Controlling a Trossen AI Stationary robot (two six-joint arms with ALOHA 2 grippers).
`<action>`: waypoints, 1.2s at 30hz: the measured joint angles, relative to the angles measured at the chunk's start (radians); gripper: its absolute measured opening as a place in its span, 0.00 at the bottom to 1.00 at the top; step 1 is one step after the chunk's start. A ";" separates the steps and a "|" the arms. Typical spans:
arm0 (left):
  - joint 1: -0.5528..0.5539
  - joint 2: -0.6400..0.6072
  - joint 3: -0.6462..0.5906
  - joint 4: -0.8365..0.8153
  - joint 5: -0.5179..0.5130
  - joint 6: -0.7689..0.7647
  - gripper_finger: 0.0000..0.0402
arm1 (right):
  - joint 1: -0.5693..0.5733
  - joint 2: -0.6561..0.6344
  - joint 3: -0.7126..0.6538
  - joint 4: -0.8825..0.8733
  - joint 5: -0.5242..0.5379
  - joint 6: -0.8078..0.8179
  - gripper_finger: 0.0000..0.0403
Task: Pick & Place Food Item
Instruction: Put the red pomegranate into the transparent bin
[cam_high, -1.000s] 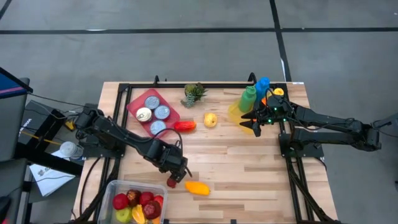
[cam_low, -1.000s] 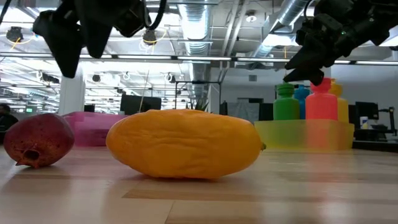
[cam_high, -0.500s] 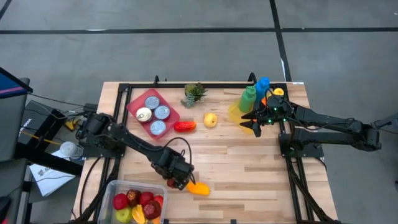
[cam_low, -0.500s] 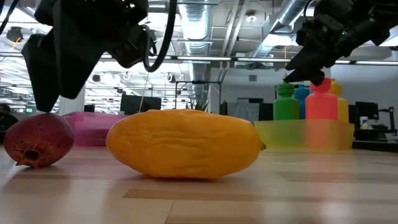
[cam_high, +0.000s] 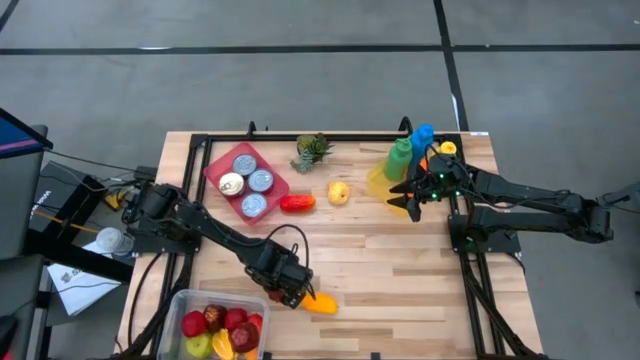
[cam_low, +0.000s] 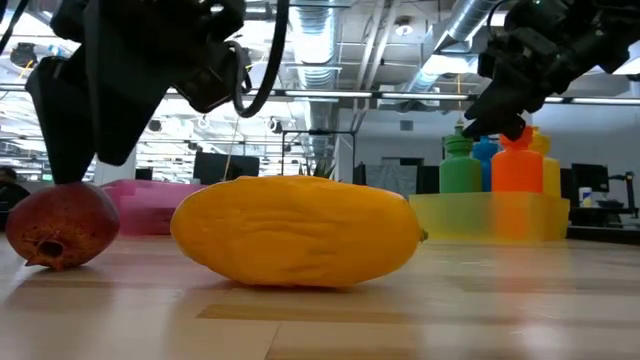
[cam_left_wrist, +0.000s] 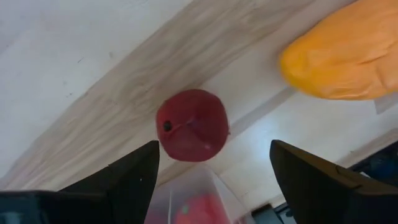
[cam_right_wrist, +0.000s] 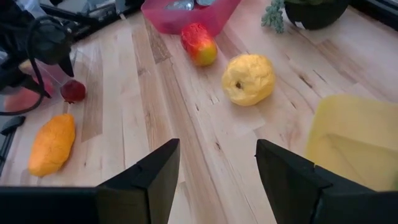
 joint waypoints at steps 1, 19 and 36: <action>0.000 0.003 0.001 0.005 -0.001 0.000 0.74 | 0.000 0.000 0.000 -0.008 0.000 -0.005 0.51; -0.023 0.006 -0.054 0.022 -0.038 0.000 0.74 | -0.001 0.000 0.000 -0.028 0.000 -0.009 0.51; 0.023 0.006 -0.151 0.021 -0.012 0.051 0.49 | -0.001 0.000 0.000 -0.023 0.001 -0.033 0.51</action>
